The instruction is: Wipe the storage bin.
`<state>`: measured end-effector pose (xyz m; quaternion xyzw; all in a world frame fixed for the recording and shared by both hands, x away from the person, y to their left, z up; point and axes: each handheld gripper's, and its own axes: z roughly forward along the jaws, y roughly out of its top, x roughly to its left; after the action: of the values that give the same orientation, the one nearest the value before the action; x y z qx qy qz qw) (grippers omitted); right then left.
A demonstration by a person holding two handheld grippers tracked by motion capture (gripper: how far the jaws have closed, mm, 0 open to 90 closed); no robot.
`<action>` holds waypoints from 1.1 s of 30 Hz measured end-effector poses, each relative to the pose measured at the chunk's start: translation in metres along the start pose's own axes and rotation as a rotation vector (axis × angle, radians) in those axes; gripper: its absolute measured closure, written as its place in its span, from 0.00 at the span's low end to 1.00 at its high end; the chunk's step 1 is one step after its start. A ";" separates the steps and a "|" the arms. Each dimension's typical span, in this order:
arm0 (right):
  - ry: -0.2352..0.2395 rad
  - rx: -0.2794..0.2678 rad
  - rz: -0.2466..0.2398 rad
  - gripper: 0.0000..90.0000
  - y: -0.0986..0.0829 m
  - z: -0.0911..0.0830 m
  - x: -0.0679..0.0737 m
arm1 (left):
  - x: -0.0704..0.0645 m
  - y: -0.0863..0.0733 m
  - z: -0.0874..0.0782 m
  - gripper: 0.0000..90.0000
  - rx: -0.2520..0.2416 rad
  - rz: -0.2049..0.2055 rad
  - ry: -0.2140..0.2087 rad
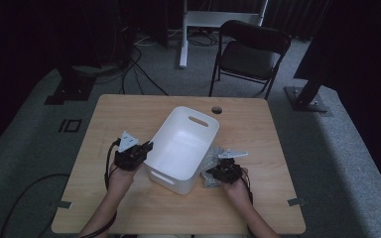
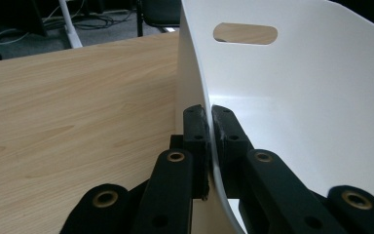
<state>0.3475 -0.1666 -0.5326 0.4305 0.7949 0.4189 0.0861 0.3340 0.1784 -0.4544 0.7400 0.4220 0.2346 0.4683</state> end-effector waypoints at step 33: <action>-0.020 -0.193 0.010 0.85 0.045 -0.047 -0.003 | -0.004 0.001 0.001 0.96 0.008 0.047 -0.003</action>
<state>0.3532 -0.1840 -0.4702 0.4283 0.7479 0.4894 0.1331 0.3330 0.1739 -0.4541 0.7518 0.4049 0.2428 0.4603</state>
